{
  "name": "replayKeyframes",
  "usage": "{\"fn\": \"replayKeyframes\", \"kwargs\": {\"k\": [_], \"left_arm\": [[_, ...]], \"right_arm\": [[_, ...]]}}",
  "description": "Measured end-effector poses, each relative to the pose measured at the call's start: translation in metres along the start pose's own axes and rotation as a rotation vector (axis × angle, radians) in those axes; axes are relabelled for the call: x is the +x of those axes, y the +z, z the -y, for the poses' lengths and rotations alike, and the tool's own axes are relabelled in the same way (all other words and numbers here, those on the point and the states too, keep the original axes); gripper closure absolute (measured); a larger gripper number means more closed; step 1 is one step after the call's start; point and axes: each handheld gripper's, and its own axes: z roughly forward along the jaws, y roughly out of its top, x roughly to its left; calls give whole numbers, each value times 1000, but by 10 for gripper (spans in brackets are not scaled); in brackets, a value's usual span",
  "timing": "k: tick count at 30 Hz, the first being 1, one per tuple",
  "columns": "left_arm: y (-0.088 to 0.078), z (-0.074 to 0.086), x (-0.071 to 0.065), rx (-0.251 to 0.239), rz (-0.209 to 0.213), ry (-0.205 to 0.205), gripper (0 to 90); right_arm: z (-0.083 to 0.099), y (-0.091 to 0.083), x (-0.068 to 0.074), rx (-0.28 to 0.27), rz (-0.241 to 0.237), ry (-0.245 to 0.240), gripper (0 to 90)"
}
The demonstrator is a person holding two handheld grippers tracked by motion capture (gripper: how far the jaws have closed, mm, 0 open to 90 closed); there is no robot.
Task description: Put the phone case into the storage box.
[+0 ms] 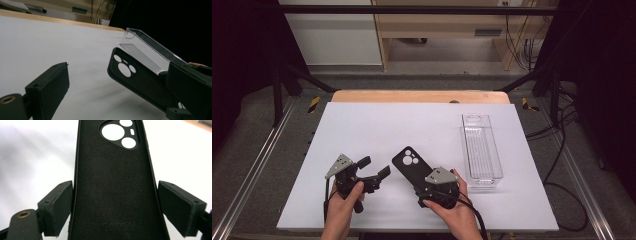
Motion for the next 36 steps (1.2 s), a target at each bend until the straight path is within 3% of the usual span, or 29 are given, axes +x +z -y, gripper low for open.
{"fn": "replayKeyframes", "kwargs": {"k": [9, 18, 25, 32, 36], "left_arm": [[0, -1, -2, -6, 17, -12, 66], [2, 0, -2, -12, 30, -33, 81], [3, 0, -3, -24, 74, -97, 109], [4, 1, -5, -30, 90, -107, 153], [5, 1, -9, -28, 129, -117, 183]], "right_arm": [[0, -3, 1, -65, 31, 14, 155], [-2, -4, 8, -101, 6, 2, 155], [-3, -7, 9, -137, 21, 6, 155], [-4, -8, 10, -156, 28, 6, 155], [-4, -8, 12, -157, 23, 3, 155]]}}
